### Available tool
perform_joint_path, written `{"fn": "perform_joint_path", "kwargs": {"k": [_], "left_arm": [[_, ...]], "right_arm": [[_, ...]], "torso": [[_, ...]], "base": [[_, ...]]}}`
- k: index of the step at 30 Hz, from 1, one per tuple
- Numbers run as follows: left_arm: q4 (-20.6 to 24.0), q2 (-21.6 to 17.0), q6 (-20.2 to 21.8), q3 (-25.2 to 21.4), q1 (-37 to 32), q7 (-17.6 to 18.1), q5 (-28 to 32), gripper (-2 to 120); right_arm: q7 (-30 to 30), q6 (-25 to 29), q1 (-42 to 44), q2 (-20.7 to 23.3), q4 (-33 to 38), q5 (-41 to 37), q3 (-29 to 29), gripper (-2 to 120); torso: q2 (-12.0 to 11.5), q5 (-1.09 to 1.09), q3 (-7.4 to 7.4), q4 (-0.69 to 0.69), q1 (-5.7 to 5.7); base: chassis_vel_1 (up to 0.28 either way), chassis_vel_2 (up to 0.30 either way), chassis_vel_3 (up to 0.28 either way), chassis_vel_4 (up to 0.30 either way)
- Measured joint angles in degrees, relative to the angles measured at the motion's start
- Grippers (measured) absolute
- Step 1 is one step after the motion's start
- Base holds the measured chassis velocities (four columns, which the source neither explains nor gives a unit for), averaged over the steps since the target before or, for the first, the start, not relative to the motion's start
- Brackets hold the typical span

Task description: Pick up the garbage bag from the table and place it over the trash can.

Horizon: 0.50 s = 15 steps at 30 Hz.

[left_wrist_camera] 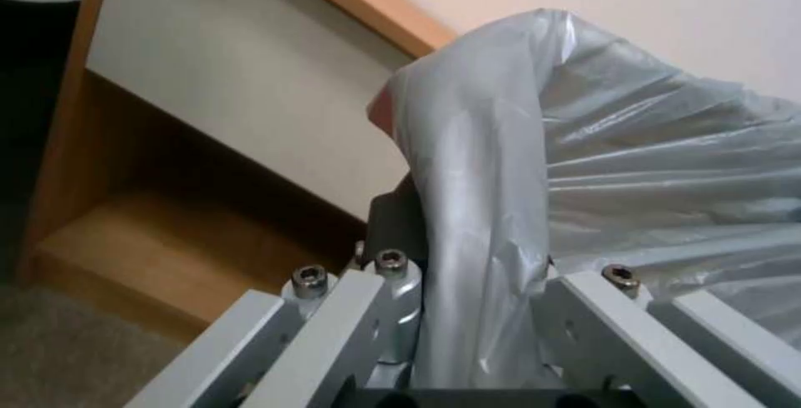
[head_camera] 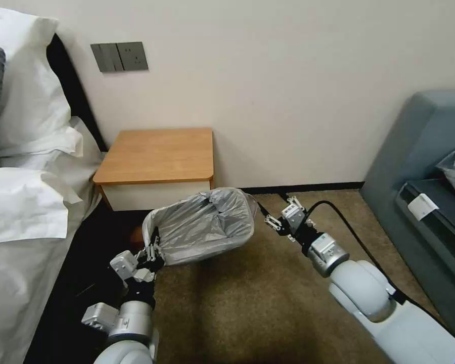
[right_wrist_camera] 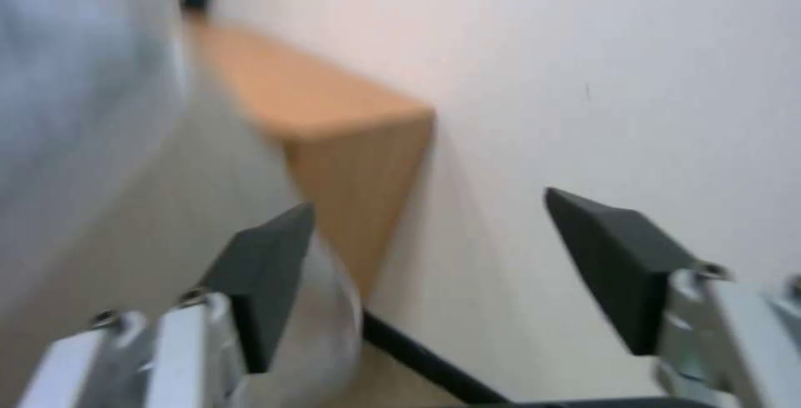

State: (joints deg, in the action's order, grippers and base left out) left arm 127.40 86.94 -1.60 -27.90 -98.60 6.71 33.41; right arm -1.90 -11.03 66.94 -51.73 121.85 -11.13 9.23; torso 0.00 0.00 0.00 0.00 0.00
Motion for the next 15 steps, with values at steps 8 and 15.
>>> {"fn": "perform_joint_path", "kwargs": {"k": [8, 15], "left_arm": [[-1.2, -1.6, 0.0, 0.5, 0.1, 0.2, -9.5, 6], [-1.1, -1.0, 0.6, 0.8, 0.2, 0.3, -16.8, 6]], "right_arm": [[-2.3, -2.5, -2.8, 3.5, 12.6, -14.7, -4.0, 80], [1.7, -7.7, -14.1, 10.6, 14.4, -9.3, -18.0, 50]], "torso": [[0.0, -0.01, 0.0, 0.0, 0.0], [0.0, 0.0, 0.0, -0.01, 0.0]], "base": [[0.0, 0.0, 0.0, 0.0], [0.0, 0.0, 0.0, 0.0]]}}
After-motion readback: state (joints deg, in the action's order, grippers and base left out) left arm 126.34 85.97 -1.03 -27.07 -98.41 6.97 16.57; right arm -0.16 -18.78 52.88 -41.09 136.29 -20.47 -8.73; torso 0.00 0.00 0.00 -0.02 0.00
